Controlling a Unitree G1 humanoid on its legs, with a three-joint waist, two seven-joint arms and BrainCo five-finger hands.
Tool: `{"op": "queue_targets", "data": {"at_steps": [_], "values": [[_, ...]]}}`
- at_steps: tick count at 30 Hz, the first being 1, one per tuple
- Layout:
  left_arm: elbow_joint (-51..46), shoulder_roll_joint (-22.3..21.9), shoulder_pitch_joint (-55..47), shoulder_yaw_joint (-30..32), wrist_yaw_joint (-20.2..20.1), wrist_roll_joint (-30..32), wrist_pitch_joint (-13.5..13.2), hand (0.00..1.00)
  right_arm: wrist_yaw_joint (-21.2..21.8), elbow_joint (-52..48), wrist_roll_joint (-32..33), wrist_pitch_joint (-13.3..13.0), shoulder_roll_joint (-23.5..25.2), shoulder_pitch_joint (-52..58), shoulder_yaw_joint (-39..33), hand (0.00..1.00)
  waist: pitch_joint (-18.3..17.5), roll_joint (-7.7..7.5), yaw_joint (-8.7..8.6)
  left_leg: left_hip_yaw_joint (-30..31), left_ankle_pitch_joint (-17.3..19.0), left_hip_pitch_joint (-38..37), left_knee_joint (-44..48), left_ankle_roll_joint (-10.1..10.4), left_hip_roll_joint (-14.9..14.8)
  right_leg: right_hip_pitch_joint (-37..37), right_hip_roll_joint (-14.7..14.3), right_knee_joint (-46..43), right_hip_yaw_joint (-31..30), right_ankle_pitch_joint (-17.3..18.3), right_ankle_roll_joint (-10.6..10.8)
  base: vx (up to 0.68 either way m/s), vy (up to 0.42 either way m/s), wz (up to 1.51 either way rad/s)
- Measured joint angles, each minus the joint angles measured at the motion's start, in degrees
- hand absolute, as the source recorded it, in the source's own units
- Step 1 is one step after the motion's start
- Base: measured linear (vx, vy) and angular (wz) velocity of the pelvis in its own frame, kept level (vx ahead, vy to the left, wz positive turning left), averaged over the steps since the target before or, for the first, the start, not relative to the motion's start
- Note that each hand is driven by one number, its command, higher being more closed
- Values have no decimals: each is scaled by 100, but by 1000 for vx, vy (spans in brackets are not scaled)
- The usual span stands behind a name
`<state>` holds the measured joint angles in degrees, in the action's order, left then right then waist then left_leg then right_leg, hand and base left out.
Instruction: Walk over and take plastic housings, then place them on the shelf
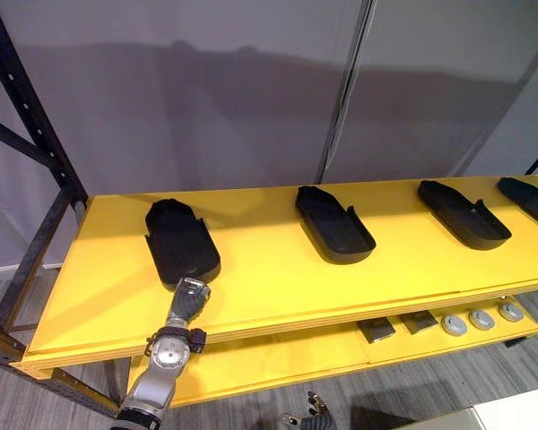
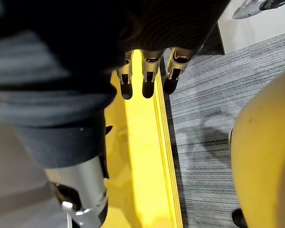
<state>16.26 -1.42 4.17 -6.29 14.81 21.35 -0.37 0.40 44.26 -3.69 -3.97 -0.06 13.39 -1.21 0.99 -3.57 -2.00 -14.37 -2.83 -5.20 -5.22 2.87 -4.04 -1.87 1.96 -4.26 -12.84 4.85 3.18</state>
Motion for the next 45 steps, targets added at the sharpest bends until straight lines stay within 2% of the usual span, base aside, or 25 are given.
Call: {"op": "queue_targets", "data": {"at_steps": [12, 17, 20, 22, 23, 24, 30, 32, 35, 37, 42, 45], "values": [[103, 278, 360, 553, 120, 35, 65, 100, 54, 73, -12, 3, 1, -64, 9, 0, 51, -65, -5, 186, 26, 49, 1, 7, 20, -147, 48, 171, 221, -5, 2, 16, 13, 9], [113, 263, 408, 581, 151, 34, 66, 100, 86, 215, -12, 1, -1, -168, 9, 0, 82, -84, -19, 198, 26, 32, -1, 7, 21, -167, 48, 168, 224, -6, 1, -18, 4, 0], [-69, 238, 313, 392, 155, 22, 103, 100, 84, 250, -13, 1, -5, -197, 18, 0, 129, -106, 5, 223, 26, 15, 0, 7, 25, -208, 60, 159, 240, -5, 2, -31, 8, 2], [-853, 222, -93, -1, 150, 3, 95, 100, 77, 232, -9, -12, -6, -196, 10, 0, 151, -135, 6, 312, 25, 101, 3, 6, 34, -179, 71, 124, 253, -3, 3, -15, 8, 12], [-933, 215, -126, -38, 149, -2, 91, 100, 76, 232, -9, -13, -6, -196, 10, 0, 157, -141, 7, 332, 25, 102, 3, 5, 37, -182, 75, 124, 268, -3, 3, -14, 19, 22], [-1366, 157, -289, -227, 121, -97, 26, 100, 72, 241, -9, -12, -7, -183, 8, 0, 176, -172, 64, 361, 33, 103, 11, 1, 26, -198, 89, 96, 285, -3, 3, -5, 16, 12], [-2960, 113, -785, -336, 71, -403, -407, 100, 35, 77, 3, -15, -4, -39, 6, 0, 182, -154, 169, 537, 197, 95, 132, -38, -26, -247, 52, -151, 291, -4, 6, -21, 13, 16], [-3662, 185, -1107, -296, 68, -559, -596, 100, 30, -8, 2, -16, 5, 59, 7, 0, 174, -149, 292, 568, 198, -7, 81, -39, -31, -337, 50, -165, 365, -4, 6, -11, 8, 15], [-4495, 242, -1597, -59, 98, -901, -903, 100, 26, -5, 1, -16, 18, 81, 7, 0, 159, -118, 318, 694, 197, -13, 76, -41, -51, -378, 37, -253, 599, -5, 6, -18, -2, 29], [-4847, 240, -1944, 366, 162, -1139, -1070, 100, 20, 8, 1, -16, 59, 111, 10, 0, 126, -98, 432, 776, 198, -10, 107, -44, -73, -392, 17, -317, 664, -5, 6, -16, -9, 18], [-4923, 174, -2600, 1578, 451, -1467, -1133, 100, -15, 14, -2, -16, 78, 135, 7, 0, 119, -85, 469, 1034, 237, 19, 234, -63, -71, -545, 26, -325, 954, -4, 5, -13, -23, 27], [-4651, 69, -2934, 2359, 613, -1444, -1066, 100, -13, 4, -11, -15, 87, 192, 7, 0, 116, -77, 619, 1166, 353, 196, 529, -67, -82, -589, 25, -323, 1193, -3, 4, -23, -43, 25]]}}
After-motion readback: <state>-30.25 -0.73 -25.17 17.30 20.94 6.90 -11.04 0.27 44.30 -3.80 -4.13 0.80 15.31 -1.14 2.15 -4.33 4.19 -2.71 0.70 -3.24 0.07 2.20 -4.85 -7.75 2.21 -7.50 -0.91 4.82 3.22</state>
